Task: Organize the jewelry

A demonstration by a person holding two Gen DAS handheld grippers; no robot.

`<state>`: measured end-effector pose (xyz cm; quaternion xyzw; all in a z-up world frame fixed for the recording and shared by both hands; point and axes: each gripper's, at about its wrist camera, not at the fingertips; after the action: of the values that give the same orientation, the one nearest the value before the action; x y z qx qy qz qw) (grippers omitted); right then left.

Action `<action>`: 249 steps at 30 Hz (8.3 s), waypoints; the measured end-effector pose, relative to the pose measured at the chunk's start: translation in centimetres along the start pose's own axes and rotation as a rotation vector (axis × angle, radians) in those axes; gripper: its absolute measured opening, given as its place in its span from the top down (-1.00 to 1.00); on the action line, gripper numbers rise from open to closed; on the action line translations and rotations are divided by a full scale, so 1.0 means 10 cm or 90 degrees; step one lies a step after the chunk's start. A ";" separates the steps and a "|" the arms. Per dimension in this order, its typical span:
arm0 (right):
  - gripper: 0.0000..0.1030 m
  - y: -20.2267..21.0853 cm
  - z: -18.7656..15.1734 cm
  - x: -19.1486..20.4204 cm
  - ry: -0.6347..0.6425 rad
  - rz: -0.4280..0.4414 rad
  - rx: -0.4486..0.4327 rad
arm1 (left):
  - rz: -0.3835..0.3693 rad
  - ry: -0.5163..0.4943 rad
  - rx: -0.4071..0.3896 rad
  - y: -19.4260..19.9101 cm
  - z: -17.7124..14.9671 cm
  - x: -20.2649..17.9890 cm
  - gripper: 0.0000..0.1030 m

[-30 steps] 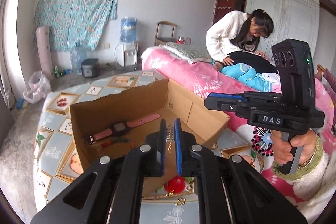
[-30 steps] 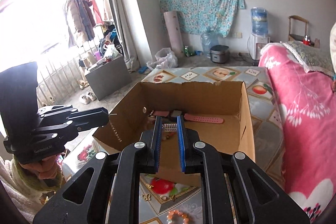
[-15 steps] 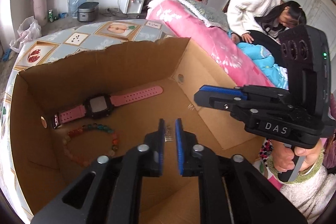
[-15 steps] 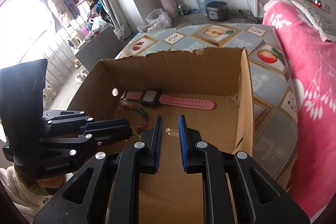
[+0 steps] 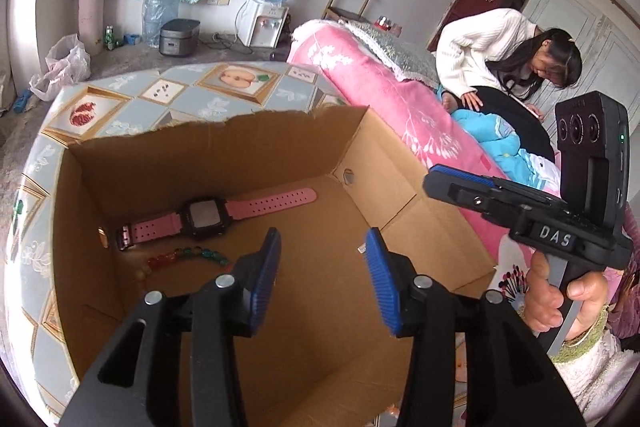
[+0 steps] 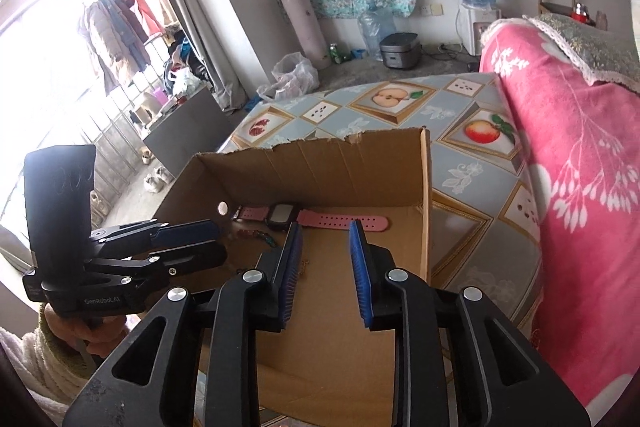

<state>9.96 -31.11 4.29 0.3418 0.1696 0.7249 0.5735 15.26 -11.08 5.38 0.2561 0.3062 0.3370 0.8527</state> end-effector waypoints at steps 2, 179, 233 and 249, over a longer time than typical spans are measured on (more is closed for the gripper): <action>0.44 0.16 -0.01 0.02 -0.006 0.006 -0.025 | 0.007 -0.012 -0.025 0.16 -0.04 -0.01 0.10; 0.90 0.02 0.08 0.97 0.134 0.019 0.027 | -0.031 -0.115 -0.041 0.28 -0.37 -0.36 0.77; 0.19 -0.16 -1.39 1.10 0.034 -0.010 0.113 | 0.160 -0.172 0.009 0.44 -1.85 -0.15 -0.36; 0.26 -0.35 -1.42 1.13 0.072 -0.043 0.146 | 0.138 -0.201 0.009 0.28 -1.91 -0.20 -0.36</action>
<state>1.44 -17.31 -4.62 0.3579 0.2949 0.6992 0.5441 -0.35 -6.35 -5.16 0.3435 0.1417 0.3804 0.8469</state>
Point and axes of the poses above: each gripper's, at about its wrist camera, not at the fingertips, and y roughly against the way its jaws point, x to its left, z to its top, and after that the axes turned 3 degrees about -x, right-handed
